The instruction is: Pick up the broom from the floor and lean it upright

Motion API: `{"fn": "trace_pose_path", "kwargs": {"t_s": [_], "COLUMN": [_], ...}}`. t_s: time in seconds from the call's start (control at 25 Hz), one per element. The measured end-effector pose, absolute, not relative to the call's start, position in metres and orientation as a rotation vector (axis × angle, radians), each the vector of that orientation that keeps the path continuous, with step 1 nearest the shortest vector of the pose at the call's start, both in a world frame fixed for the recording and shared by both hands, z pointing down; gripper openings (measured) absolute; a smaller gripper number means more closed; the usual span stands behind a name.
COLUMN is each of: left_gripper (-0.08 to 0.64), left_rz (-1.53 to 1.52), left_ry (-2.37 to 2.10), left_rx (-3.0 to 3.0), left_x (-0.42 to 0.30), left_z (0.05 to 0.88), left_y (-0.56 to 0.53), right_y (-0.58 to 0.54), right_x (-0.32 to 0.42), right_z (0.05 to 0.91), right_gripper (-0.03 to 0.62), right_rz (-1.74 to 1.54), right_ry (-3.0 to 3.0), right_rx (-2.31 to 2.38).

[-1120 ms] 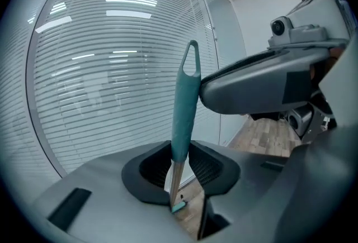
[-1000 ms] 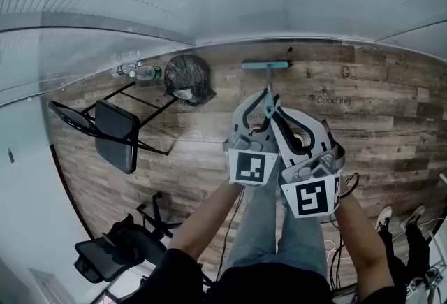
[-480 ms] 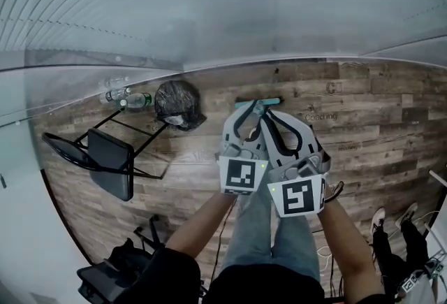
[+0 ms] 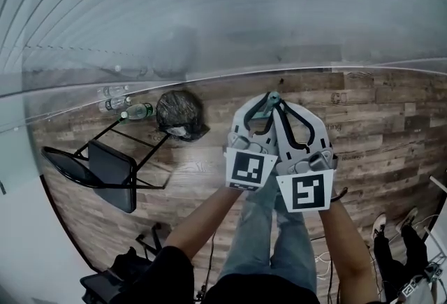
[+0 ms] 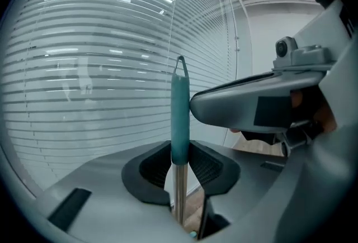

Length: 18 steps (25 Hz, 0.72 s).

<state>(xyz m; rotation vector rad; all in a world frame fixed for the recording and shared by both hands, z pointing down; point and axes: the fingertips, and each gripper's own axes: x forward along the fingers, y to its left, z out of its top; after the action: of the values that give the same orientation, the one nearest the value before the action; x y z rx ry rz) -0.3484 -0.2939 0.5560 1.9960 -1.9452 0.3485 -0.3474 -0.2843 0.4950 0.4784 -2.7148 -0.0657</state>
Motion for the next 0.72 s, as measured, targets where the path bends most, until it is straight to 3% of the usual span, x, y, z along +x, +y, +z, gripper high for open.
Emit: {"fn": "trace_pose_path", "kwargs": {"t_s": [0.72], "left_gripper": [0.11], "left_rz": [0.24], "left_ry": [-1.982], "left_rx": [1.98], "left_x": [-0.411], "left_z": [0.573], "left_y": [-0.338], "right_y": [-0.328], "right_x": [-0.405], "right_z": [0.529], "right_gripper": [0.04], "right_rz": [-0.008], "right_ry": [-2.675], "right_rx": [0.557]}}
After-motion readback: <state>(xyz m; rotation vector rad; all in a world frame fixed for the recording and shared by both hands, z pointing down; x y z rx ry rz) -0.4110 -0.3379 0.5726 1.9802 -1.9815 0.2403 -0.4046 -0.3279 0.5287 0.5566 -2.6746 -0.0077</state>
